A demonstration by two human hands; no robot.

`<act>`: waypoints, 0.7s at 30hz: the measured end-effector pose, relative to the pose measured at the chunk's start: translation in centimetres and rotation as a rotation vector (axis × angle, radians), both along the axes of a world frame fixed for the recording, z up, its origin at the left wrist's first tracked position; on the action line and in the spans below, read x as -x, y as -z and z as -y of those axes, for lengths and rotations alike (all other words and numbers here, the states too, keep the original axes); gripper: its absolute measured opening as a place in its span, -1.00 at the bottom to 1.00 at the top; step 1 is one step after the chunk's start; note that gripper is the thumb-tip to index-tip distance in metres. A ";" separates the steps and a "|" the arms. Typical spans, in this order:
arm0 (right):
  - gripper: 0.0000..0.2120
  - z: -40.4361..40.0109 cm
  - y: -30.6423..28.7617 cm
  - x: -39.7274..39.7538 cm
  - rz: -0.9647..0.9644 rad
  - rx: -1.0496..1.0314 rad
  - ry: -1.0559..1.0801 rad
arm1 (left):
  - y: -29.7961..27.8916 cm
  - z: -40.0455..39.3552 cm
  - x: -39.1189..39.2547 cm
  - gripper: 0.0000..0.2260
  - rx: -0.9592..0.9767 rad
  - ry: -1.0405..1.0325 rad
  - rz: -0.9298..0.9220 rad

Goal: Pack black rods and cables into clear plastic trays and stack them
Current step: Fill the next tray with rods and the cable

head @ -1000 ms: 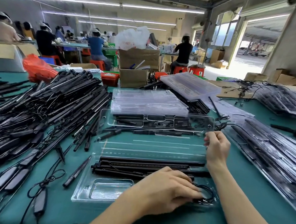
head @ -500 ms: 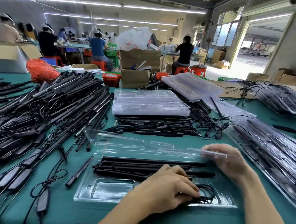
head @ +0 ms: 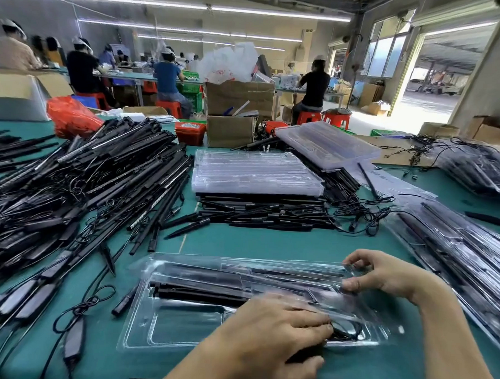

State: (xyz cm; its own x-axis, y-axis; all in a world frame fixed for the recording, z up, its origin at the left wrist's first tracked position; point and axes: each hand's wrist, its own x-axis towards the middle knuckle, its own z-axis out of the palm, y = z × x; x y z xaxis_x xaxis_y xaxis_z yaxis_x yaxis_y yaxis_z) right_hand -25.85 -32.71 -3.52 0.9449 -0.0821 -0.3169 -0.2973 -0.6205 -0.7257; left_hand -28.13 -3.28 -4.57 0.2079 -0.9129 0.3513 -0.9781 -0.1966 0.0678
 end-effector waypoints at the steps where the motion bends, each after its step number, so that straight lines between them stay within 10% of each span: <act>1: -0.35 -0.1 0.0 0.0 0.000 0.015 0.015 | 0.2 -0.2 0.2 -0.74 0.077 0.023 0.005; 9: -0.34 -1.0 -0.4 -0.1 -0.027 0.084 0.080 | -0.2 -0.8 1.4 -0.71 0.526 -0.129 0.291; 11: -0.33 -1.1 -0.6 0.0 -0.035 0.099 0.085 | -1.6 -0.6 0.7 -0.79 0.328 -0.492 0.172; 15: -0.27 -1.4 -0.8 0.6 -0.038 0.124 0.130 | -0.9 -1.6 -2.1 -0.29 -0.317 -0.966 -0.343; 21: -0.31 -2.1 -0.9 1.0 -0.026 0.359 0.319 | 2.2 -1.3 -4.1 -0.23 -0.244 -0.961 -0.354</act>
